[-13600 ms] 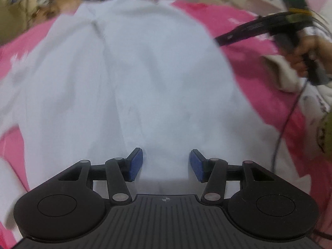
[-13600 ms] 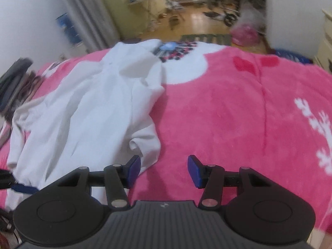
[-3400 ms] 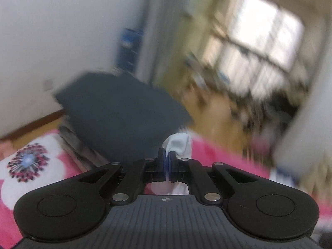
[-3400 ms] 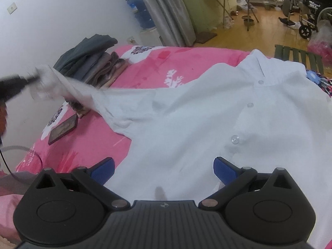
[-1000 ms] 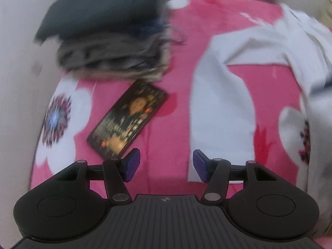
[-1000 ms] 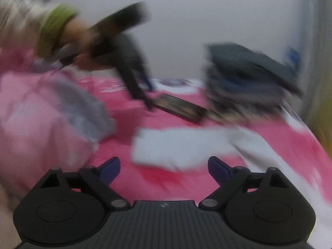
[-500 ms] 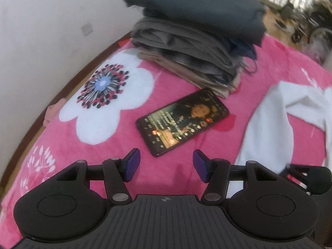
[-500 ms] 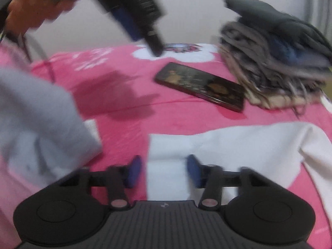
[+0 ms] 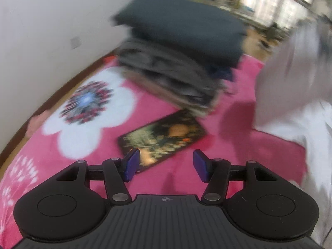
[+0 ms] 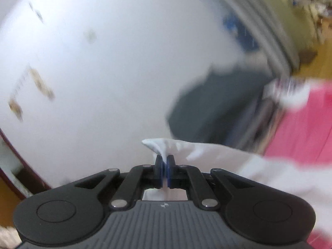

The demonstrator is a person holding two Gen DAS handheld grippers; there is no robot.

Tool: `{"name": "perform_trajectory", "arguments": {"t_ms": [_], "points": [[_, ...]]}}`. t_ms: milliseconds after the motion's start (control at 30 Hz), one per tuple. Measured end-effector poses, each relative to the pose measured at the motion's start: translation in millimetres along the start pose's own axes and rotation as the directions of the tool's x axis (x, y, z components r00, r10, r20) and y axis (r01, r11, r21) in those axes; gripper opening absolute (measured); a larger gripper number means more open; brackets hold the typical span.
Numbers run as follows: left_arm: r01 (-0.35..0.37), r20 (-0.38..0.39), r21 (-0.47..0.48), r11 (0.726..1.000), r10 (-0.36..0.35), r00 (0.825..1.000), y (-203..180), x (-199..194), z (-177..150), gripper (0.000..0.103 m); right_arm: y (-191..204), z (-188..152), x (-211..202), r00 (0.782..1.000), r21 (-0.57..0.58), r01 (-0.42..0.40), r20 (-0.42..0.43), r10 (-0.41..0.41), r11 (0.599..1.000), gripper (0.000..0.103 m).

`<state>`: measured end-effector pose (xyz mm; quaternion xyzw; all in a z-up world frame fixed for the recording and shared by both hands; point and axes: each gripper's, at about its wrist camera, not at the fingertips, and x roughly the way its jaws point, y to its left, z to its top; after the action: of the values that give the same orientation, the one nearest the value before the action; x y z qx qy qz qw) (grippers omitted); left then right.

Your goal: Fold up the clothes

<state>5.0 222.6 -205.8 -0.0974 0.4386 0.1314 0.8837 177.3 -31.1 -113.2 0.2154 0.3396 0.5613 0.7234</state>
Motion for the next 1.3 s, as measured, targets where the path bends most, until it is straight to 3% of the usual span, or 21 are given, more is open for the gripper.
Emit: {"name": "perform_trajectory", "arguments": {"t_ms": [100,267,400,500,600,767,900,1033,1100,1300], "points": [[0.065,-0.004,0.104,0.992,-0.065,0.998,-31,4,1,0.056,-5,41,-74,0.994,0.004,0.032,0.105,-0.033,0.999,0.004],[0.203,-0.063,0.230,0.952,-0.193,0.979,-89,15,-1,0.056,-30,55,-199,0.953,0.126,0.205,0.201,-0.227,0.971,0.004],[0.290,-0.100,0.354,0.889,-0.272,0.957,-150,27,-5,0.057,-61,29,-258,0.898,0.239,0.378,0.139,-0.417,0.894,0.004],[0.319,-0.113,0.440,0.840,-0.300,0.947,-197,43,-10,0.057,-85,5,-286,0.870,0.336,0.424,0.106,-0.481,0.841,0.004],[0.294,-0.100,0.526,0.798,-0.285,0.953,-240,58,-19,0.057,-100,-9,-301,0.857,0.398,0.438,0.087,-0.508,0.806,0.004],[0.291,-0.086,0.577,0.763,-0.298,0.951,-277,75,-23,0.057,-101,-24,-347,0.847,0.462,0.417,0.113,-0.519,0.783,0.004],[0.265,-0.071,0.585,0.766,-0.277,0.958,-292,87,-21,0.057,-108,-43,-382,0.813,0.530,0.430,0.125,-0.568,0.731,0.004],[0.176,0.005,0.625,0.761,-0.230,0.973,-306,96,-23,0.057,-124,-60,-409,0.788,0.616,0.396,0.153,-0.596,0.681,0.004],[0.127,0.048,0.647,0.752,-0.207,0.977,-314,101,-25,0.057,-126,-62,-418,0.789,0.642,0.364,0.173,-0.590,0.675,0.004],[0.137,0.052,0.679,0.722,-0.234,0.971,-328,108,-27,0.053,-117,-55,-422,0.810,0.628,0.314,0.215,-0.546,0.712,0.004]]}}
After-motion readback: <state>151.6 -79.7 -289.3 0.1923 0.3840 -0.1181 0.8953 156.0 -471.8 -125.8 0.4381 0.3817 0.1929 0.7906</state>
